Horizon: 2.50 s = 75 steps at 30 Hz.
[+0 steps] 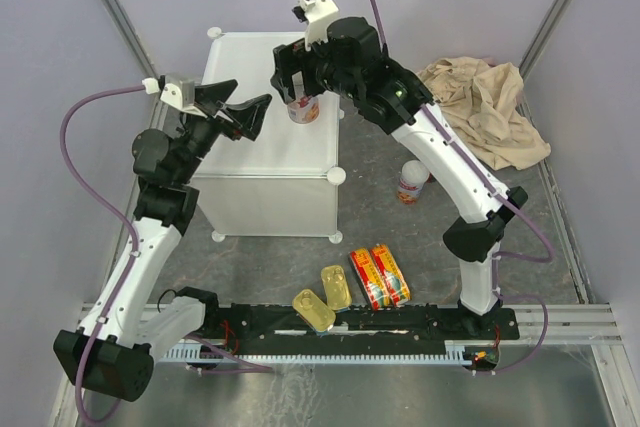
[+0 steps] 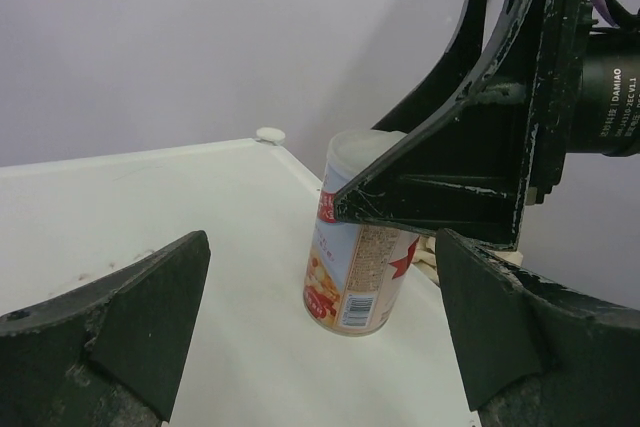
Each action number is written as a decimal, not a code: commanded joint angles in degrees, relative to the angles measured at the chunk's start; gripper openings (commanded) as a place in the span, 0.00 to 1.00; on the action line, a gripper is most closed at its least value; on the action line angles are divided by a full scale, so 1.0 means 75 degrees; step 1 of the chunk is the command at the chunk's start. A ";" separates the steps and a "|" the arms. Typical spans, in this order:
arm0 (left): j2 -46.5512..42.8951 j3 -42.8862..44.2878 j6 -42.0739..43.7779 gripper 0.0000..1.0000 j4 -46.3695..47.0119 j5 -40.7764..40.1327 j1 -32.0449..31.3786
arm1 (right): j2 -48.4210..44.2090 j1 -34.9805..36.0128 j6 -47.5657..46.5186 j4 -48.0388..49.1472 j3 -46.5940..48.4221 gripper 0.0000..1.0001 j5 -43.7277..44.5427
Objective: Place and organize the canned foods onto the counter
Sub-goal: Place the canned food on the counter, then adjust the canned food at the counter.
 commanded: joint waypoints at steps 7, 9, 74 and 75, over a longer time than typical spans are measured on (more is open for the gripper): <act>-0.0130 0.0172 0.0432 0.99 0.0119 0.0018 -0.0301 | -0.0951 0.0051 0.0180 0.1262 -0.0443 0.99 0.0281; -0.0116 0.0223 0.0510 0.99 0.0020 0.0073 -0.0380 | -0.1094 0.0052 0.0216 0.1315 -0.0454 0.99 0.0385; 0.3204 0.2710 0.3183 0.55 0.0712 -0.6486 -0.2790 | -0.8669 0.0051 0.1981 0.1427 -1.0384 0.99 0.3286; 0.3339 0.2833 0.3037 0.56 0.0639 -0.6427 -0.2642 | -0.8687 0.0054 0.1968 0.1483 -1.0449 0.99 0.3265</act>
